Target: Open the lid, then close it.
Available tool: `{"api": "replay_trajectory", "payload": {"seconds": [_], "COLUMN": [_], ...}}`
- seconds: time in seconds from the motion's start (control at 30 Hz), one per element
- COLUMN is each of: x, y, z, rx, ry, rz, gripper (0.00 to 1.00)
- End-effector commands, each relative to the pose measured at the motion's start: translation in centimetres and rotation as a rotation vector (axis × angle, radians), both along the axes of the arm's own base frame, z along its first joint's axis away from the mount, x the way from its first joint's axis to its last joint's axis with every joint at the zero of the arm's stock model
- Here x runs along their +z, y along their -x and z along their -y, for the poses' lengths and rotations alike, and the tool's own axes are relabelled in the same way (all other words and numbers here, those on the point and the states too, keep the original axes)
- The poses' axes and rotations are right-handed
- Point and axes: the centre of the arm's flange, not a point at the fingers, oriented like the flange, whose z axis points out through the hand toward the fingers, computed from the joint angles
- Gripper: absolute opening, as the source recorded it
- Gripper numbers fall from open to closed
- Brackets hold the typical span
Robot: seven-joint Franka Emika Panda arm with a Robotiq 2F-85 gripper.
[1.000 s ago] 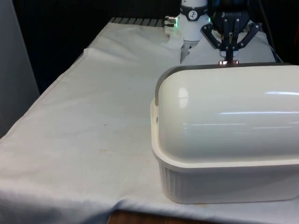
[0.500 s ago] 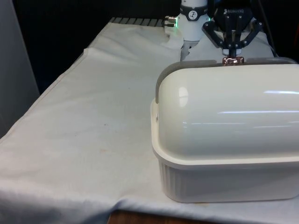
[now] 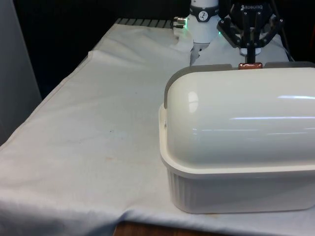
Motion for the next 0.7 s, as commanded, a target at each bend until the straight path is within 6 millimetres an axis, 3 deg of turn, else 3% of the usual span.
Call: {"api": "replay_trajectory", "payload": {"seconds": [0.0, 0.13, 0.67], "x": [0.2, 0.4, 4.2], "y": [-0.1, -0.2, -0.1], "z": [0.2, 0.0, 0.1], "rx": [-0.008, -0.001, 0.001], "ry": [0.001, -0.002, -0.011], "rz": [0.011, 0.008, 0.062], "gripper": [0.00, 0.00, 0.00]}}
